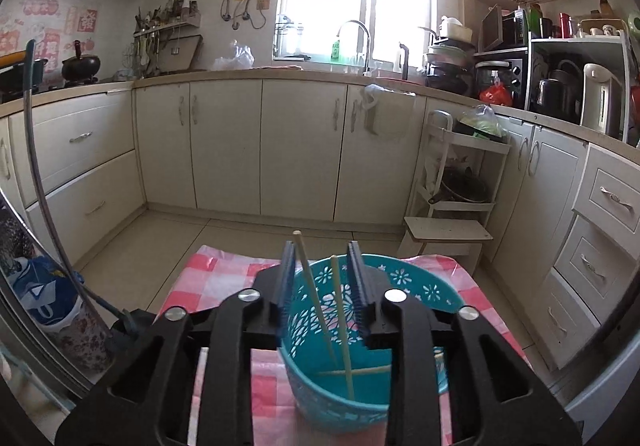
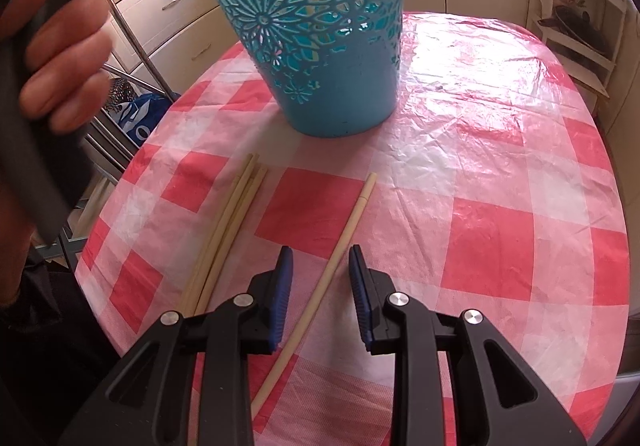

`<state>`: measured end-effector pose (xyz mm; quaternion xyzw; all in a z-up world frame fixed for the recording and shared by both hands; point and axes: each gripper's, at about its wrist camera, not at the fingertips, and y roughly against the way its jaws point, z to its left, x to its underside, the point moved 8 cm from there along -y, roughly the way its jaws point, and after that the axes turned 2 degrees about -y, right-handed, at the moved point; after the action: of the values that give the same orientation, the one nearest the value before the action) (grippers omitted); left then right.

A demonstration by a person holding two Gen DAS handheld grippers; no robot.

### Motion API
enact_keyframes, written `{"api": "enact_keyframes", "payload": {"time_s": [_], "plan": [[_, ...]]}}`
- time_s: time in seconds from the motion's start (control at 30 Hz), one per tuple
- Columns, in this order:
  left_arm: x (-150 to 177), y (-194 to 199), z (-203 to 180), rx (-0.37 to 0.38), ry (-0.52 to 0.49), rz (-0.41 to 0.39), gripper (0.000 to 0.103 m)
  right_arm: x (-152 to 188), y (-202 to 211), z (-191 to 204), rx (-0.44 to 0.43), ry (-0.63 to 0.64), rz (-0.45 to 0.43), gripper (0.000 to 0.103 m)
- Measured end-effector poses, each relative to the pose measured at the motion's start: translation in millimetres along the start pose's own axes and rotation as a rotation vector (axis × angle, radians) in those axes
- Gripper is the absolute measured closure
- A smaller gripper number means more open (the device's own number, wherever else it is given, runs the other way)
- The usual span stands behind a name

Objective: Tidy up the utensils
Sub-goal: 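Grasp a chopstick with the right tool and raise it over the basket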

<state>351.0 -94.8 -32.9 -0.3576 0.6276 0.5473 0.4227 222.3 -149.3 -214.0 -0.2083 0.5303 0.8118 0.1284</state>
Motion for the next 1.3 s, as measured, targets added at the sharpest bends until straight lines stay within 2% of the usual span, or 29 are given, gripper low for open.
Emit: {"api": "enact_keyframes", "payload": {"time_s": [0.07,0.17,0.27,0.4,0.43,0.5,0.57,0.63,0.7,0.77,0.87,0.93,1.0,1.07,1.17,1.3], "plan": [[1,18,13,-0.015,0.025,0.000,0.056,1,1,-1,0.001,-0.003,0.003,0.074],[3,41,32,-0.022,0.073,0.005,0.046,1,3,-3,0.007,-0.013,0.002,0.074],[9,63,57,-0.027,0.148,0.017,0.040,-1,3,-4,0.007,-0.041,0.003,0.072],[11,71,85,-0.032,0.235,0.040,0.038,-6,1,-5,0.034,-0.080,-0.008,0.072],[12,71,89,-0.033,0.249,0.044,0.038,-8,-1,-5,0.057,-0.079,-0.014,0.073],[13,72,99,-0.034,0.268,0.051,0.038,-10,-3,-4,0.122,-0.059,-0.023,0.079],[13,72,105,-0.037,0.269,0.052,0.038,-10,-4,-3,0.210,-0.015,-0.023,0.091],[13,73,110,-0.042,0.263,0.054,0.038,-7,-3,2,0.273,0.041,-0.013,0.092],[13,71,116,-0.043,0.264,0.071,0.038,-2,0,6,0.291,0.069,0.009,0.094],[15,68,121,-0.044,0.275,0.092,0.038,6,5,7,0.257,0.054,0.040,0.097],[22,66,131,-0.045,0.300,0.108,0.038,14,19,12,0.131,-0.023,0.046,0.097],[27,63,138,-0.054,0.323,0.137,0.038,10,38,19,0.013,-0.081,0.000,0.097],[28,63,143,-0.034,0.363,0.138,0.038,-8,67,29,-0.115,-0.139,-0.096,0.097],[29,64,146,-0.033,0.370,0.132,0.038,-34,98,39,-0.184,-0.155,-0.208,0.097],[28,65,146,-0.033,0.364,0.125,0.038,-84,144,52,-0.211,-0.151,-0.402,0.097],[29,65,148,-0.037,0.373,0.125,0.038,-159,189,59,-0.117,-0.141,-0.673,0.097]]}}
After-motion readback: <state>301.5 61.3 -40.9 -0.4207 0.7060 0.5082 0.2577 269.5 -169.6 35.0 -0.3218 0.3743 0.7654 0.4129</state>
